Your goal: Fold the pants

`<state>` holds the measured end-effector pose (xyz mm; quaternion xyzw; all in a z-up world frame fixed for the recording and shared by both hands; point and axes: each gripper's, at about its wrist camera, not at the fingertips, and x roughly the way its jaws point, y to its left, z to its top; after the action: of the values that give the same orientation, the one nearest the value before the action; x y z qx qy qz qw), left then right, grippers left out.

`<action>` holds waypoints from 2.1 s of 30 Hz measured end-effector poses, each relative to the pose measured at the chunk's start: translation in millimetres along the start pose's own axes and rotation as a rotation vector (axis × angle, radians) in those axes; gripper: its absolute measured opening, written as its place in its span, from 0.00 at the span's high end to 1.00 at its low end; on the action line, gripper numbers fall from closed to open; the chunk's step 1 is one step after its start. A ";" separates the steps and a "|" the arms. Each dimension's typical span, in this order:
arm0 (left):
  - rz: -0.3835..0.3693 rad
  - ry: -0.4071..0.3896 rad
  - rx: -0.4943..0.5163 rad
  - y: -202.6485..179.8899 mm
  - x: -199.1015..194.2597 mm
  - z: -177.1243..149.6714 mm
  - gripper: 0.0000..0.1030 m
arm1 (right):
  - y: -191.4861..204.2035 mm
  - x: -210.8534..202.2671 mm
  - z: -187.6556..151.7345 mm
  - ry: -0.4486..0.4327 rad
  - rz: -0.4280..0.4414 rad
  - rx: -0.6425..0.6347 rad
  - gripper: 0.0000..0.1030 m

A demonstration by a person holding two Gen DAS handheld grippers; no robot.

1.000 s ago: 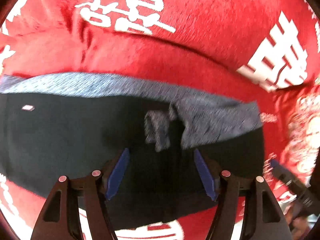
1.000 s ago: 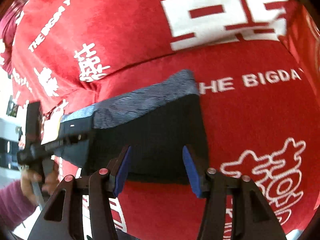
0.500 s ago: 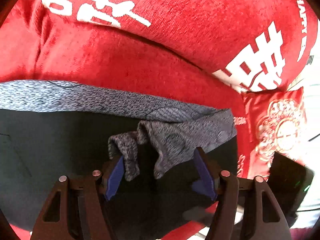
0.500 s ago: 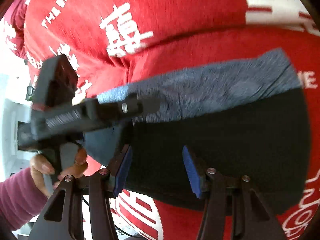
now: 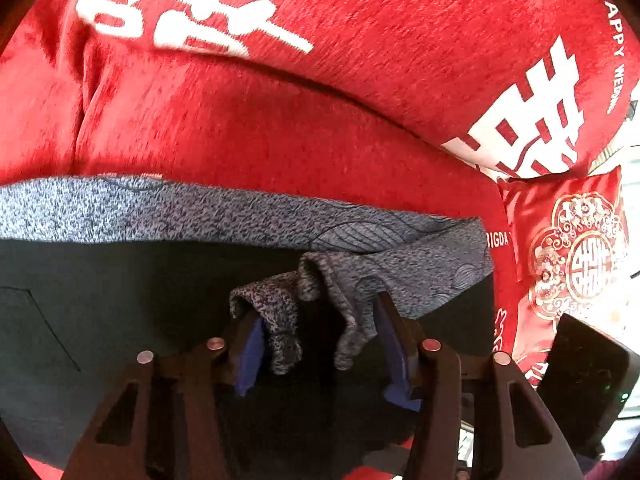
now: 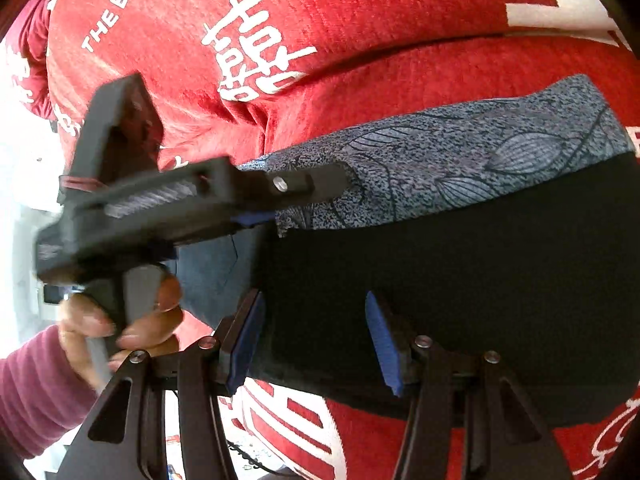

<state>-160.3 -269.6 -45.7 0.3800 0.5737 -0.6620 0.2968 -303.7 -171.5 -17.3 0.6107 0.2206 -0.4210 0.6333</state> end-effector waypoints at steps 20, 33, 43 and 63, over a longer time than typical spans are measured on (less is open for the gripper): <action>0.014 -0.068 -0.050 19.5 -11.4 -6.4 0.81 | -21.9 -14.8 -18.2 0.010 0.019 0.071 0.46; 0.376 -0.133 -0.006 -4.3 -53.6 -44.0 0.29 | -25.5 -33.8 -26.8 0.023 0.034 0.096 0.45; 0.577 -0.146 -0.039 -7.9 -12.9 -15.1 0.29 | -32.4 -58.1 -52.9 0.031 0.003 0.098 0.45; 0.554 -0.070 -0.171 9.9 -47.7 -79.7 0.28 | -40.0 -69.2 -51.4 0.069 -0.022 0.079 0.42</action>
<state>-113.6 -194.8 -15.0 0.4727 0.4915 -0.5176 0.5168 -361.7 -99.9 6.0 0.6468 0.2323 -0.4151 0.5961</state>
